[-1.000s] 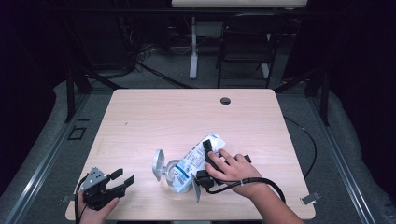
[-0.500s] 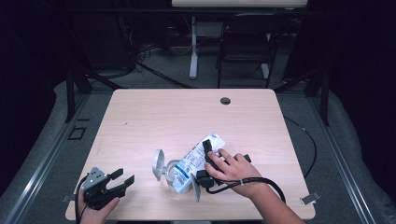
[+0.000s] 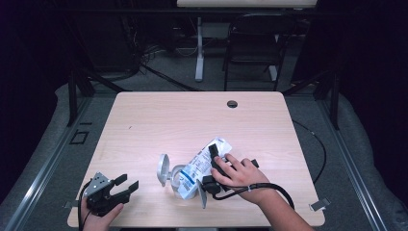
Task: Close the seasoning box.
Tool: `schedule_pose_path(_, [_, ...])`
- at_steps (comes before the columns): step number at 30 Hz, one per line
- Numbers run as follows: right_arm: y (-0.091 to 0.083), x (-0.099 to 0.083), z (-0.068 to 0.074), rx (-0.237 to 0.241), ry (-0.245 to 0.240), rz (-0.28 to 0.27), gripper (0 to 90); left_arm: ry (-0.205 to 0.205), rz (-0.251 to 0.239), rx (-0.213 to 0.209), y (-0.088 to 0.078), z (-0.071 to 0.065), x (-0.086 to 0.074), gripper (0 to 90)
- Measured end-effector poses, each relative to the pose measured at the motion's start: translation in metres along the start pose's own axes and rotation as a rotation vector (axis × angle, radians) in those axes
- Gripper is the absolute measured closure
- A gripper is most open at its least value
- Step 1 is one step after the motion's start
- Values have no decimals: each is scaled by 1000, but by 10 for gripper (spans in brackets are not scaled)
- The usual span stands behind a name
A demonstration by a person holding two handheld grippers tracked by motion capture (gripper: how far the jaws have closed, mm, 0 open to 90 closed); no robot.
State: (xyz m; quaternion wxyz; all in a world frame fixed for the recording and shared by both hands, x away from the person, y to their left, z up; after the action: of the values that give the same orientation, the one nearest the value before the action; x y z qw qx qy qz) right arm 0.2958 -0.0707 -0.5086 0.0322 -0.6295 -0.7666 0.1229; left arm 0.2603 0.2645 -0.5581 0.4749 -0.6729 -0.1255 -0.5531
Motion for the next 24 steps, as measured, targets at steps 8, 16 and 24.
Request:
schedule_pose_path(8, [1,0,1,2,11,-16,546,0,0,0,0,0,0,430])
schedule_pose_path(16, [1,0,1,0,14,-20,550,1,2,-1,0,0,0,430])
schedule_pose_path(24, [0,0,1,2,10,-17,553,3,8,-5,0,0,0,430])
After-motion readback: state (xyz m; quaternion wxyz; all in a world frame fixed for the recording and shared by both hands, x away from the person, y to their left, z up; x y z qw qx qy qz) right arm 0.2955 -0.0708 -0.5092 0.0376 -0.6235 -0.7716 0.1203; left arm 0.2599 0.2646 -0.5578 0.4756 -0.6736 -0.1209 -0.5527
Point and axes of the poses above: each handheld gripper's, and its own axes: y roughly forward along the jaws, x roughly out of its top, z roughly to its left, the point moved 2 cm from there along y, roughly forward along the jaws, and after that the axes turned 14 degrees about y, right-handed, at the moved point
